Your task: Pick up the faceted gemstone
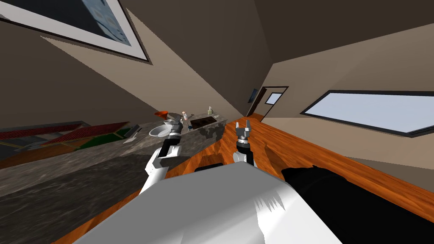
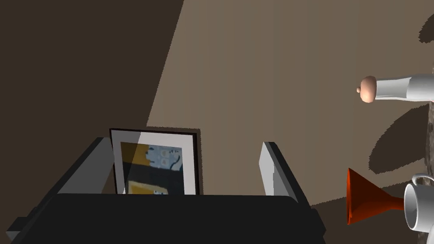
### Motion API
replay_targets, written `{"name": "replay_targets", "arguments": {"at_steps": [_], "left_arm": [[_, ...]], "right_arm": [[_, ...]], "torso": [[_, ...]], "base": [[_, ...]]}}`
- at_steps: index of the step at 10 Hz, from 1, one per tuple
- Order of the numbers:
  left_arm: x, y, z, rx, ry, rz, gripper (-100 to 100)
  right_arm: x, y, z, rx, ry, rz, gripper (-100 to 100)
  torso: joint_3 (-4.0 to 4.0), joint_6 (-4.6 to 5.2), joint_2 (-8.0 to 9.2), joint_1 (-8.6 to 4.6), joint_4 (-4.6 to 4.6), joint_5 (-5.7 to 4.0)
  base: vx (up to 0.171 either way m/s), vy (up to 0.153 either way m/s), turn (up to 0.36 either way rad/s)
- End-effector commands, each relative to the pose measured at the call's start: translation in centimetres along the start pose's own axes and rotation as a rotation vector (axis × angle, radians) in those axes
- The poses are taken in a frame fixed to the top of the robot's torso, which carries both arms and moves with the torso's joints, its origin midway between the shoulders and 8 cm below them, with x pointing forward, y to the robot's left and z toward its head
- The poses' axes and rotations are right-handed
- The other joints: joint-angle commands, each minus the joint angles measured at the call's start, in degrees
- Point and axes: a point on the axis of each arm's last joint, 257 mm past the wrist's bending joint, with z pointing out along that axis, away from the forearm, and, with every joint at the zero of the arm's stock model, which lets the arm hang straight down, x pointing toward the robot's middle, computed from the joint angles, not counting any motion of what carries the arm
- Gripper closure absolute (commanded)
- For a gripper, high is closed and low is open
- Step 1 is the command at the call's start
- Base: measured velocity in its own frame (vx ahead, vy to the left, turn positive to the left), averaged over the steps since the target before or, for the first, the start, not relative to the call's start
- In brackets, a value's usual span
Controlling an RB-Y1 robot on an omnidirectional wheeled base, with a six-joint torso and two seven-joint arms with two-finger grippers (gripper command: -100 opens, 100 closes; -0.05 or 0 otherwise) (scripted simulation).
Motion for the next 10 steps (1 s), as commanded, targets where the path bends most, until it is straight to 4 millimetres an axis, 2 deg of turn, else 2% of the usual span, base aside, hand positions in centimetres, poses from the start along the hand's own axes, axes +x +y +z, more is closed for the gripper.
{"name": "replay_targets", "arguments": {"at_steps": [1, 2, 3, 4, 7, 8, 9, 10], "left_arm": [[0.2, 1.8, 1.2, -0.05, 0.007, 0.003, -100], [0.3, 2.0, 1.3, -0.057, 0.008, 0.002, -100], [0.4, 3.5, 2.2, -0.097, 0.013, 0.007, -100], [0.5, 3.8, 2.4, -0.106, 0.015, 0.006, -100], [0.7, 6.8, 4.4, -0.193, 0.027, 0.018, -100], [0.8, 7.4, 4.3, -0.21, 0.03, 0.018, -100], [0.8, 8.4, 5.4, -0.247, 0.034, 0.026, -100], [0.9, 9.3, 5.1, -0.265, 0.037, 0.026, -100]], "right_arm": [[0.0, 0.0, 0.0, 0.0, 0.0, 0.0, 0], [0.0, 0.0, 0.0, 0.0, 0.0, 0.0, 0], [0.0, 0.0, 0.0, 0.0, 0.0, 0.0, 0], [0.0, 0.0, 0.0, 0.0, 0.0, 0.0, 0], [0.0, 0.0, 0.0, 0.0, 0.0, 0.0, 0], [0.0, 0.0, 0.0, 0.0, 0.0, 0.0, 0], [0.0, 0.0, 0.0, 0.0, 0.0, 0.0, 0], [0.0, 0.0, 0.0, 0.0, 0.0, 0.0, 0]], "torso": [[0.0, 0.0, 0.0, 0.0, 0.0, 0.0], [-0.01, 0.0, -0.01, -0.03, 0.0, 0.0], [0.0, 0.0, 0.0, 0.04, 0.0, 0.01], [-0.01, 0.0, -0.02, 0.05, -0.01, 0.02], [-0.05, 0.0, -0.08, 0.03, -0.02, 0.01], [-0.05, 0.0, -0.08, -0.01, -0.02, 0.0], [-0.05, 0.0, -0.08, 0.06, -0.02, 0.01], [-0.05, -0.01, -0.07, 0.05, -0.02, 0.01]], "base": [[-0.017, -0.112, 0.066], [-0.019, -0.093, 0.042], [-0.02, -0.091, 0.065], [-0.013, -0.082, 0.047], [-0.001, -0.106, 0.07], [-0.001, -0.089, 0.038], [-0.006, -0.096, 0.085], [0.001, -0.098, 0.039]]}}
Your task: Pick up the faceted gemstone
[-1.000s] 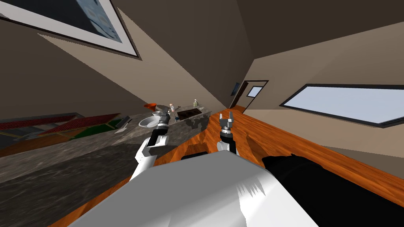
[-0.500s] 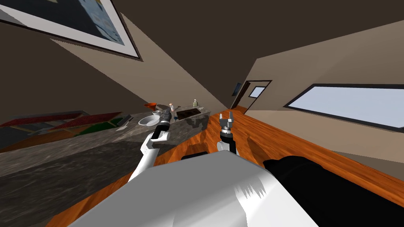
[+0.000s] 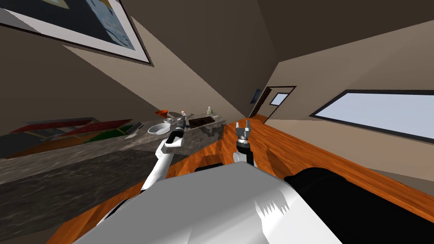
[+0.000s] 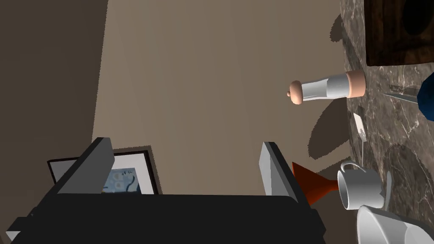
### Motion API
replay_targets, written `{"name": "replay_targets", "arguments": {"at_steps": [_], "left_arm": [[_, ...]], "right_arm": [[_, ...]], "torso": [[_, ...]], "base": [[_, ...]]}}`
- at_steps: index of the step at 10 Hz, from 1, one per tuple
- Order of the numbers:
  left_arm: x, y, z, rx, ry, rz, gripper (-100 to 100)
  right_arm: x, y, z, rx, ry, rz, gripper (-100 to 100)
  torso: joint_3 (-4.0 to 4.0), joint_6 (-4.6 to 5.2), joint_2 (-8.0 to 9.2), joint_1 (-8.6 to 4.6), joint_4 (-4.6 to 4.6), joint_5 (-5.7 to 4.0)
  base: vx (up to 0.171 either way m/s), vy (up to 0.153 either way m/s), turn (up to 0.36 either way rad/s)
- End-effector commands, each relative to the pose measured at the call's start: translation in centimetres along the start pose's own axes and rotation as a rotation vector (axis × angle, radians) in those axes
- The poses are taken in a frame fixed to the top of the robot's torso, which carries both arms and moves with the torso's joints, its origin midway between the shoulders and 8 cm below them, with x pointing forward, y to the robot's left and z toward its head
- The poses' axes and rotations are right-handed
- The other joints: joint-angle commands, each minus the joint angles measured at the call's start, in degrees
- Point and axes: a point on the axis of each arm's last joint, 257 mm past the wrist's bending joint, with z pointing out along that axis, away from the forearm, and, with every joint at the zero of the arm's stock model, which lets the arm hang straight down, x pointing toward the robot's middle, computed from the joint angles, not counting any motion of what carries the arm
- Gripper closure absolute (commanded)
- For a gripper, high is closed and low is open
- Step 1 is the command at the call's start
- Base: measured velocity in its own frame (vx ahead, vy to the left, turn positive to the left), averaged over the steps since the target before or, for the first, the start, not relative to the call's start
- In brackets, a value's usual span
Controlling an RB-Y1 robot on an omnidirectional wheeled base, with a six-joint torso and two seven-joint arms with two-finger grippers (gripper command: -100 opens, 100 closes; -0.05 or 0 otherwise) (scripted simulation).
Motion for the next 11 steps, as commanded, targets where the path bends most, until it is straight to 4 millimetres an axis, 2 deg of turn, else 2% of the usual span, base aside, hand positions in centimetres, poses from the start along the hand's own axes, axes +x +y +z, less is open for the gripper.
{"name": "replay_targets", "arguments": {"at_steps": [1, 2, 3, 4, 5, 6, 7, 8, 9, 10, 11], "left_arm": [[-0.2, 1.3, 1.3, -0.051, 0.005, 0.011, -100], [0.0, 2.4, 1.2, -0.073, 0.009, 0.011, -100], [-0.4, 2.9, 2.2, -0.107, 0.009, 0.022, -100], [-0.1, 4.0, 2.2, -0.13, 0.014, 0.022, -100], [-0.5, 4.4, 3.3, -0.164, 0.015, 0.034, -100], [-0.3, 5.8, 3.1, -0.193, 0.019, 0.034, -100], [-0.8, 6.4, 4.0, -0.23, 0.02, 0.047, -100], [-0.7, 7.5, 3.8, -0.254, 0.024, 0.046, -100], [-1.3, 8.0, 4.7, -0.288, 0.022, 0.06, -100], [-1.1, 9.2, 4.4, -0.317, 0.027, 0.06, -100], [-1.9, 9.8, 5.1, -0.354, 0.025, 0.074, -100]], "right_arm": [[0.0, 0.0, 0.0, 0.0, 0.0, 0.0, 0], [0.0, 0.0, 0.0, 0.0, 0.0, 0.0, 0], [0.0, 0.0, 0.0, 0.0, 0.0, 0.0, 0], [0.0, 0.0, 0.0, 0.0, 0.0, 0.0, 0], [0.0, 0.0, 0.0, 0.0, 0.0, 0.0, 0], [0.0, 0.0, 0.0, 0.0, 0.0, 0.0, 0], [0.0, 0.0, 0.0, 0.0, 0.0, 0.0, 0], [0.0, 0.0, 0.0, 0.0, 0.0, 0.0, 0], [0.0, 0.0, 0.0, 0.0, 0.0, 0.0, 0], [0.0, 0.0, 0.0, 0.0, 0.0, 0.0, 0], [0.0, 0.0, 0.0, 0.0, 0.0, 0.0, 0]], "torso": [[0.0, 0.0, 0.0, 0.0, 0.0, 0.0], [0.0, -0.01, -0.01, -0.06, 0.0, -0.01], [-0.03, -0.01, -0.05, 0.03, -0.01, 0.0], [-0.05, -0.01, -0.09, -0.01, -0.02, 0.0], [-0.06, 0.0, -0.1, 0.05, -0.03, 0.01], [-0.07, -0.01, -0.13, 0.02, -0.02, 0.0], [-0.07, 0.0, -0.12, 0.06, -0.03, 0.01], [-0.07, -0.02, -0.12, 0.01, -0.03, 0.0], [-0.06, -0.01, -0.09, 0.04, -0.03, 0.0], [-0.07, -0.01, -0.13, 0.02, -0.02, 0.0], [-0.08, -0.01, -0.13, 0.1, -0.03, 0.02]], "base": [[0.001, -0.114, 0.07], [0.018, -0.088, 0.041], [0.026, -0.099, 0.078], [0.023, -0.086, 0.045], [0.031, -0.094, 0.081], [0.025, -0.083, 0.041], [0.025, -0.102, 0.079], [0.019, -0.091, 0.048], [0.03, -0.097, 0.067], [0.032, -0.074, 0.041], [0.032, -0.076, 0.075]]}}
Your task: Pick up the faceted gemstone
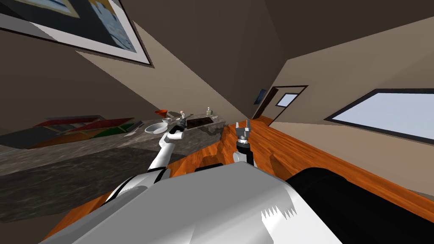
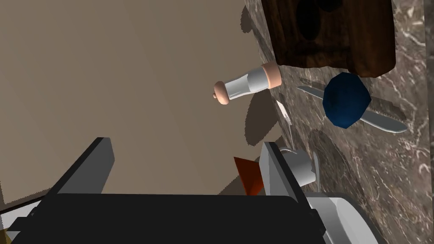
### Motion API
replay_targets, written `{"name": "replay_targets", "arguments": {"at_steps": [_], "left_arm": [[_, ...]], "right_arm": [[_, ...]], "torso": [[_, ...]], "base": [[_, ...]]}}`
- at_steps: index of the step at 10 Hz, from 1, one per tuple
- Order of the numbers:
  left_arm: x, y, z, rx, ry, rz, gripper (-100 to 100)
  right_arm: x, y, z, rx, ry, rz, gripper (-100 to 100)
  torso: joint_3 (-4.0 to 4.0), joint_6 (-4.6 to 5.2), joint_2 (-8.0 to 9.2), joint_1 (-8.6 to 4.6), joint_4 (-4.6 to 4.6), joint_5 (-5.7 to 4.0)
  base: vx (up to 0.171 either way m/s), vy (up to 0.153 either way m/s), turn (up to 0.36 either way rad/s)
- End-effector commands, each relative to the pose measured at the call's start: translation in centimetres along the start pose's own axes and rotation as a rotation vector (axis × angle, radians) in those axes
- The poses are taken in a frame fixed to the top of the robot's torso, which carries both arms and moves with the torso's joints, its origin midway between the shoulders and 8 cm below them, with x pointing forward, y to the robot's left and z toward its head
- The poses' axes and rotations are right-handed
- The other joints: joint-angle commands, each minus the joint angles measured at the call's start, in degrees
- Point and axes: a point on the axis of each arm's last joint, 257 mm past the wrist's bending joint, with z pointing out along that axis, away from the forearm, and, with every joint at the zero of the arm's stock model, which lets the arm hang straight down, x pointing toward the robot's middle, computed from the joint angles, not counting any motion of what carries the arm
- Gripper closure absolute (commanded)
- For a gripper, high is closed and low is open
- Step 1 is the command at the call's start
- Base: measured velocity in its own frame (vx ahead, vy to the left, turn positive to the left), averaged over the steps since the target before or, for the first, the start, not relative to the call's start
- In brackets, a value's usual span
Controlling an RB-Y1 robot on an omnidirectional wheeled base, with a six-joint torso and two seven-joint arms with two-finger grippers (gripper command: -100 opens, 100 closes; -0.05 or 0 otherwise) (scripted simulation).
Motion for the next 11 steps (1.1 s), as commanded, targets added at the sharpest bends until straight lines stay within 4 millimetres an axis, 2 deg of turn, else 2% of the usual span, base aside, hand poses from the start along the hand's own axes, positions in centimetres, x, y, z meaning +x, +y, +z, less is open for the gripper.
{"name": "replay_targets", "arguments": {"at_steps": [1, 2, 3, 4, 5, 6, 8, 9, 11], "left_arm": [[-0.2, 1.8, 0.5, -0.053, 0.005, 0.008, -100], [-1.0, 1.8, 1.2, -0.087, 0.001, 0.021, -100], [-0.9, 2.6, 1.2, -0.102, 0.004, 0.02, -100], [-1.8, 3.2, 1.9, -0.147, 0.001, 0.032, -100], [-1.5, 4.6, 1.9, -0.174, 0.006, 0.032, -100], [-1.5, 4.8, 1.8, -0.177, 0.007, 0.032, -100], [-3.4, 5.7, 2.8, -0.255, -0.003, 0.053, -100], [-3.1, 7.5, 2.6, -0.297, 0.007, 0.051, -100], [-5.1, 8.5, 3.0, -0.372, -0.003, 0.067, -100]], "right_arm": [[0.0, 0.0, 0.0, 0.0, 0.0, 0.0, 0], [0.0, 0.0, 0.0, 0.0, 0.0, 0.0, 0], [0.0, 0.0, 0.0, 0.0, 0.0, 0.0, 0], [0.0, 0.0, 0.0, 0.0, 0.0, 0.0, 0], [0.0, 0.0, 0.0, 0.0, 0.0, 0.0, 0], [0.0, 0.0, 0.0, 0.0, 0.0, 0.0, 0], [0.0, 0.0, 0.0, 0.0, 0.0, 0.0, 0], [0.0, 0.0, 0.0, 0.0, 0.0, 0.0, 0], [0.0, 0.0, 0.0, 0.0, 0.0, 0.0, 0]], "torso": [[0.0, 0.0, 0.0, 0.0, 0.0, 0.0], [-0.02, 0.0, -0.02, 0.0, -0.01, 0.0], [-0.04, 0.0, -0.08, -0.05, -0.01, -0.01], [-0.04, 0.01, -0.06, 0.0, -0.02, 0.0], [-0.03, -0.01, -0.05, -0.02, -0.02, 0.0], [-0.02, 0.01, -0.02, 0.03, -0.02, 0.01], [-0.02, -0.02, -0.03, 0.13, -0.01, 0.03], [-0.13, 0.0, -0.24, -0.05, -0.05, -0.01], [-0.11, 0.0, -0.18, 0.02, -0.05, 0.0]], "base": [[0.042, -0.082, 0.041], [0.058, -0.096, 0.07], [0.047, -0.081, 0.044], [0.043, -0.088, 0.073], [0.037, -0.073, 0.039], [0.022, -0.028, -0.006], [0.08, -0.081, 0.09], [0.086, -0.085, 0.043], [0.083, -0.092, 0.068]]}}
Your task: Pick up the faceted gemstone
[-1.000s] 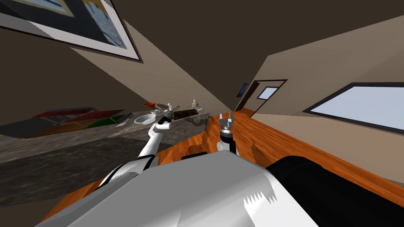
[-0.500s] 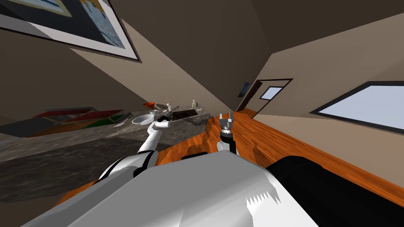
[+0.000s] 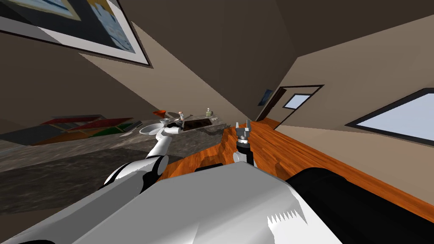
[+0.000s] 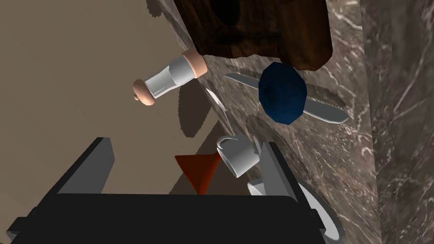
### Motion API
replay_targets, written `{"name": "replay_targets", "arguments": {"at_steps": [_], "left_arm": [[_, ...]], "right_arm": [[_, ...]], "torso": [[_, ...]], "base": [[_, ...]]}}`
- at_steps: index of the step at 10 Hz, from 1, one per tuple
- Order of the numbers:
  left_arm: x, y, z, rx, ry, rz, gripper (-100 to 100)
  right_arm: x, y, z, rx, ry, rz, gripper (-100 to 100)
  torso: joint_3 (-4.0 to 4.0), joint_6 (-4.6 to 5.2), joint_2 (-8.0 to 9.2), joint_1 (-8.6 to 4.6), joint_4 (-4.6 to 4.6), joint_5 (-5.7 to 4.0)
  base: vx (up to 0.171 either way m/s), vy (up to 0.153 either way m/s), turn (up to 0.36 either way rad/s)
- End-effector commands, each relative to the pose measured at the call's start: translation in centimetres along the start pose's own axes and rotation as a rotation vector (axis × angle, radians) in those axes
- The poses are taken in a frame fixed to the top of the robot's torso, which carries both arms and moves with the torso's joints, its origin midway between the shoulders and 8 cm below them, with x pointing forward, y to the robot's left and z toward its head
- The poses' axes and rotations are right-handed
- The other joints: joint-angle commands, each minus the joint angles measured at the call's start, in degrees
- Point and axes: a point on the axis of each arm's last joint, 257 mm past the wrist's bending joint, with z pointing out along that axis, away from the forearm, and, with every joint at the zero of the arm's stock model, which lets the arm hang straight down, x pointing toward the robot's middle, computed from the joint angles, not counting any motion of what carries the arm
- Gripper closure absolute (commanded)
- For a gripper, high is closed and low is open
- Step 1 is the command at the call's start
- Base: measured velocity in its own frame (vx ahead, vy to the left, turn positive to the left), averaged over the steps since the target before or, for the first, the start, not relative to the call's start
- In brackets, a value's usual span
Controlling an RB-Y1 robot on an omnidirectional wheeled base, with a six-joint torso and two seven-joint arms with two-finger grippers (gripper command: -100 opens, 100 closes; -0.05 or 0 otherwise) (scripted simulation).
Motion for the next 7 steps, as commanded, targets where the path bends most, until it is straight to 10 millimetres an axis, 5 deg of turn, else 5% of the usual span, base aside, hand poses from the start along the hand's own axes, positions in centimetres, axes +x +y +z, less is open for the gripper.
{"name": "replay_targets", "arguments": {"at_steps": [1, 7], "left_arm": [[0.0, 2.0, 0.4, -0.064, 0.009, 0.005, -100], [-2.2, 5.1, 0.9, -0.207, 0.01, 0.015, -100]], "right_arm": [[0.0, 0.0, 0.0, 0.0, 0.0, 0.0, 0], [0.0, 0.0, 0.0, 0.0, 0.0, 0.0, 0]], "torso": [[0.0, 0.0, 0.0, 0.0, 0.0, 0.0], [0.05, 0.02, 0.11, 0.2, 0.01, 0.05]], "base": [[0.08, -0.084, 0.049], [0.057, -0.05, 0.032]]}}
